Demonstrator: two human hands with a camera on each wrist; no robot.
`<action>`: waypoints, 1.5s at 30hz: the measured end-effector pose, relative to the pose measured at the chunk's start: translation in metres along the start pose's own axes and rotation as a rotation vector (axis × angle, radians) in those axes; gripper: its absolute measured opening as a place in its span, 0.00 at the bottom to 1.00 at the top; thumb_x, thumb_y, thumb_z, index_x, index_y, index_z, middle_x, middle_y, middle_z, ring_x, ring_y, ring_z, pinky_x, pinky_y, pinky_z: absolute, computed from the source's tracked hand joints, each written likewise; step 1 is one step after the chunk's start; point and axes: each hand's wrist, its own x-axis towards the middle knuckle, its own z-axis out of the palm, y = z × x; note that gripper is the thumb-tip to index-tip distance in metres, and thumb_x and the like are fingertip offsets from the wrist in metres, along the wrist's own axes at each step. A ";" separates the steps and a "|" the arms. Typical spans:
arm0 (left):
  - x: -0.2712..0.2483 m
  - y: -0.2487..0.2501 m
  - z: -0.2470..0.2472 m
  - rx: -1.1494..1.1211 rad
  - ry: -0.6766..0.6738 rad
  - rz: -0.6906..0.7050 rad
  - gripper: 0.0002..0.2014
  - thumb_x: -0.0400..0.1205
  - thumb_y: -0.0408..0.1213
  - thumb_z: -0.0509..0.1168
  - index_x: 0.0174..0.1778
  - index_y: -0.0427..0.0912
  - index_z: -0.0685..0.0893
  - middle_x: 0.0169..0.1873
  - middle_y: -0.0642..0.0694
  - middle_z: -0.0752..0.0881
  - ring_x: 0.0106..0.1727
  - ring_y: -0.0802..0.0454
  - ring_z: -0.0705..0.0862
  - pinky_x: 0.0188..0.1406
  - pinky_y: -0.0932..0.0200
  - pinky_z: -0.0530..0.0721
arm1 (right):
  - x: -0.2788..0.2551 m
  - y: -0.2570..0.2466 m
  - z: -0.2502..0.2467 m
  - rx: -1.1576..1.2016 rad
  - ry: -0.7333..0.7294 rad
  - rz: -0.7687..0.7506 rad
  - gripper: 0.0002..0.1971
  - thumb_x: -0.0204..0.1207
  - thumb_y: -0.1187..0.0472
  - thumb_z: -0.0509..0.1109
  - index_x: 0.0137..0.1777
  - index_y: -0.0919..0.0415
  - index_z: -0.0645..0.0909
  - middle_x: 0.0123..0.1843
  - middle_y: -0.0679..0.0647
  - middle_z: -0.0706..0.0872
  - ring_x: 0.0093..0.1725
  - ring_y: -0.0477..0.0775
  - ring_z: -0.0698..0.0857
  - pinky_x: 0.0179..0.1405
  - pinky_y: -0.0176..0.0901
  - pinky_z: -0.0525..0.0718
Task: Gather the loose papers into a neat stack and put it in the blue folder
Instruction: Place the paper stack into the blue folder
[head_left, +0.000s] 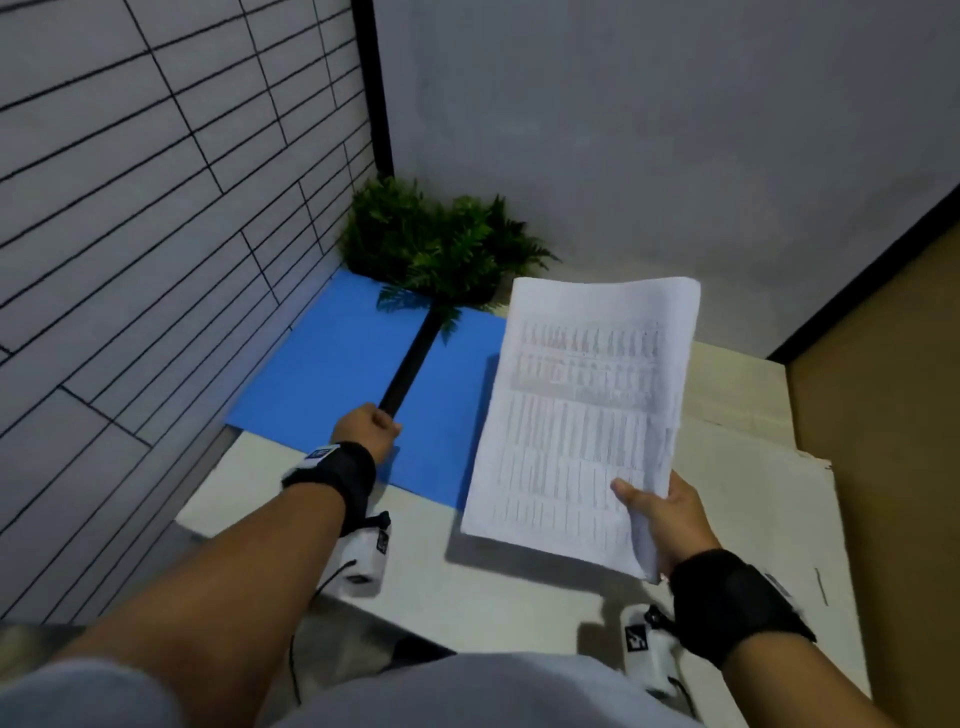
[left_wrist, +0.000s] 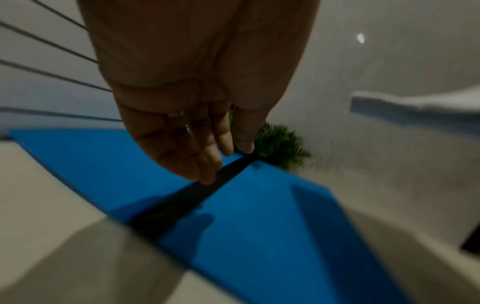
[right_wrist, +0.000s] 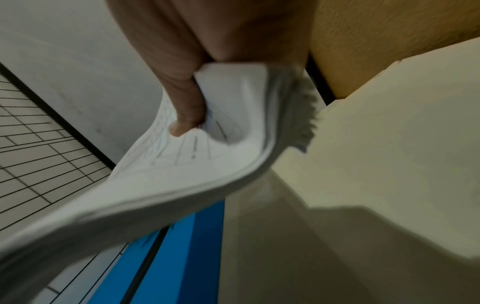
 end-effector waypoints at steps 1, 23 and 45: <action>0.011 -0.012 -0.008 0.168 0.002 0.008 0.08 0.82 0.40 0.69 0.46 0.39 0.81 0.49 0.35 0.87 0.44 0.40 0.83 0.44 0.52 0.82 | 0.005 0.001 0.007 -0.020 0.032 0.000 0.18 0.77 0.73 0.70 0.67 0.68 0.79 0.62 0.64 0.86 0.57 0.63 0.87 0.61 0.56 0.82; 0.027 -0.094 -0.028 0.468 -0.665 0.068 0.20 0.76 0.55 0.72 0.26 0.45 0.81 0.25 0.49 0.86 0.31 0.49 0.85 0.39 0.59 0.84 | 0.044 0.067 0.108 -0.116 -0.049 0.261 0.16 0.76 0.70 0.72 0.64 0.63 0.82 0.57 0.63 0.90 0.55 0.66 0.90 0.49 0.57 0.89; -0.031 -0.012 -0.148 0.059 -0.135 0.368 0.07 0.77 0.32 0.73 0.44 0.41 0.80 0.36 0.49 0.80 0.31 0.51 0.75 0.34 0.64 0.76 | 0.054 0.091 0.122 -0.249 -0.015 0.238 0.26 0.77 0.63 0.73 0.69 0.60 0.63 0.71 0.61 0.76 0.63 0.61 0.80 0.58 0.58 0.84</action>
